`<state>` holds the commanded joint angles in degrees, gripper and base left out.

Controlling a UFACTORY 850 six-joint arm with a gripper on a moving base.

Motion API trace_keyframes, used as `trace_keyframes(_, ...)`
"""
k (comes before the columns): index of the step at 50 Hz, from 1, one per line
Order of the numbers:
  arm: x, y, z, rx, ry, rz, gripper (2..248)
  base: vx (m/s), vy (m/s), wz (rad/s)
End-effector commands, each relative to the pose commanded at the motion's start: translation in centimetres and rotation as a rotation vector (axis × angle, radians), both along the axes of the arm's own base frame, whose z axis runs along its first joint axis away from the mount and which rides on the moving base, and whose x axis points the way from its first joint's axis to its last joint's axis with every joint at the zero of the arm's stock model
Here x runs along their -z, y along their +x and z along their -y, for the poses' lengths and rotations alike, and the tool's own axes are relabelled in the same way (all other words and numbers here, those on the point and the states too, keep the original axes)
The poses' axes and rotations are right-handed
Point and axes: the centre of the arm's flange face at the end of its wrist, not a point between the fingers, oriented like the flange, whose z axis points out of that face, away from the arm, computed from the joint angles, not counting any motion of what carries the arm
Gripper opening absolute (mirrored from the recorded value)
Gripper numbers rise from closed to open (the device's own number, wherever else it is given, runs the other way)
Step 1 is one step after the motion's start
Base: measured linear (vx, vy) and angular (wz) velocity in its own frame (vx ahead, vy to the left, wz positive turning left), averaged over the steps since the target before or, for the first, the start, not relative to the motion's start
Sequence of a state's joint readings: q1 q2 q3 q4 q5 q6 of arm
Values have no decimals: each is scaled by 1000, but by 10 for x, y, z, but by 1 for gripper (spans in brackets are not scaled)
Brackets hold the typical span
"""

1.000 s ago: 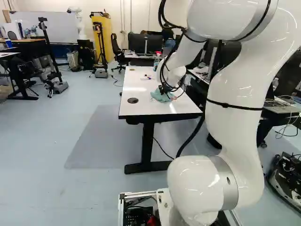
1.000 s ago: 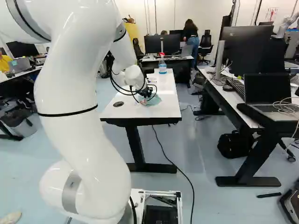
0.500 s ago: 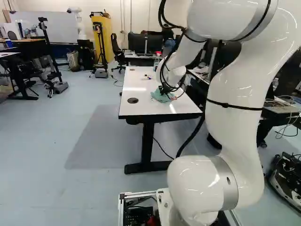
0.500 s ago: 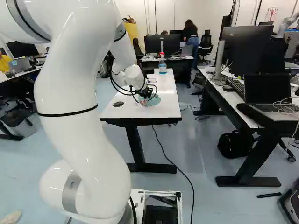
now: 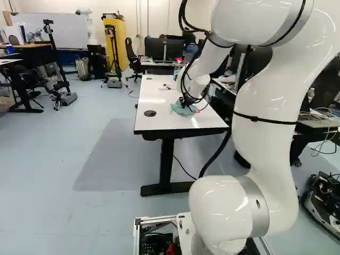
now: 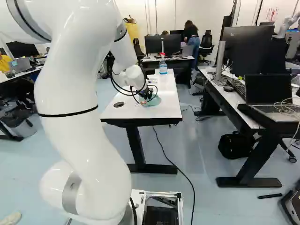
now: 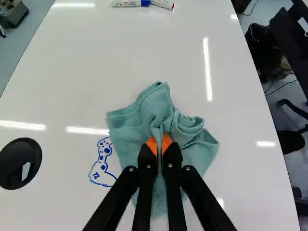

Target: Clean the table with the green towel

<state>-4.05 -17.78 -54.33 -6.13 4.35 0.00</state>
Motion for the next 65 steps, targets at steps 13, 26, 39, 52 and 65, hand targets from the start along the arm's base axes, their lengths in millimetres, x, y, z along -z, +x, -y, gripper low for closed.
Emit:
trace_keyframes(13,1,16,-9,-19,0,8,30,0,0,0)
trace_keyframes(26,1,15,-30,-56,0,7,30,0,0,0)
trace_keyframes(39,1,13,-53,-95,0,6,30,0,0,0)
trace_keyframes(52,0,-3,-68,-123,0,-1,30,0,0,0)
trace_keyframes(65,-1,-27,-73,-136,0,-12,30,0,0,0)
